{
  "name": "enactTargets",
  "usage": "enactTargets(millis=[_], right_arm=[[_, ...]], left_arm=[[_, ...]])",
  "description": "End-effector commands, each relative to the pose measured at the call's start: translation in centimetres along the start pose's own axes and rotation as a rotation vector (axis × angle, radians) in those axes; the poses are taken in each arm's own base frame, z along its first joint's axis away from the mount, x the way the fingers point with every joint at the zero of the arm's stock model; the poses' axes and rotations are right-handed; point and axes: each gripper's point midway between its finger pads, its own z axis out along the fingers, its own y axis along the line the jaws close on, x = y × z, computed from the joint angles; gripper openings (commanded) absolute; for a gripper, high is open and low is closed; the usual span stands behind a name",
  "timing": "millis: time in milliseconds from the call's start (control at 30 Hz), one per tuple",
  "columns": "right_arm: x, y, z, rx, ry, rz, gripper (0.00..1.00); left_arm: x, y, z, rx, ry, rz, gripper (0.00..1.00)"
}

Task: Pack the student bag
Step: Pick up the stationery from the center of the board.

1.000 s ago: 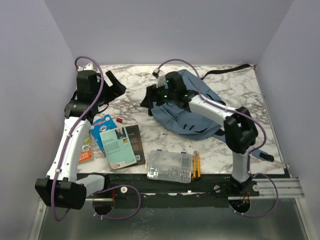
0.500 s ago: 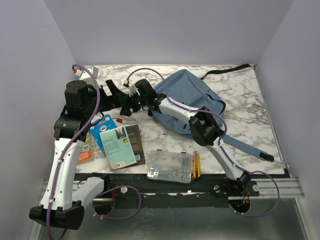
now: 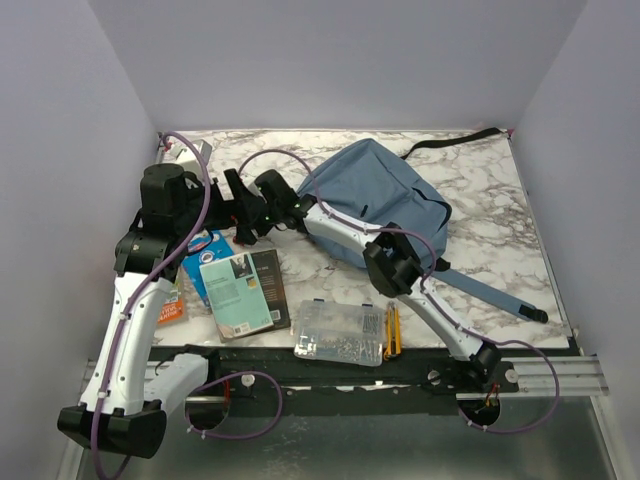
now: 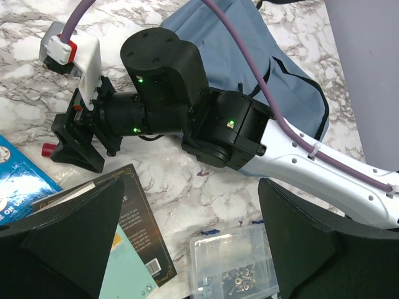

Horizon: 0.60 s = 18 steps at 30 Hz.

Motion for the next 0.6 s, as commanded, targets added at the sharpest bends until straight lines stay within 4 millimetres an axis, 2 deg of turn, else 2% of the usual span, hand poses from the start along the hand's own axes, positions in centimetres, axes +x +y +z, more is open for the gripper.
enactTargets(millis=[0, 167, 267, 400, 567], right_arm=[[3.9, -0.3, 1.3, 0.027, 0.109, -0.042, 0.7], [6.6, -0.7, 1.6, 0.086, 0.204, -0.152, 0.7], [7.6, -2.0, 1.2, 0.166, 0.246, -0.183, 0.7], [7.6, -3.5, 0.1, 0.264, 0.267, -0.207, 0.64], [6.5, -4.4, -1.2, 0.332, 0.246, -0.253, 0.49]], left_arm=[[0.6, -0.6, -0.3, 0.034, 0.01, 0.022, 0.91], [0.7, -0.8, -0.3, 0.044, 0.016, 0.017, 0.91], [0.7, -0.9, -0.2, 0.049, 0.019, 0.015, 0.91], [0.8, -0.7, 0.0, 0.042, 0.026, 0.014, 0.9], [0.9, -0.5, 0.5, 0.038, 0.04, 0.002, 0.91]])
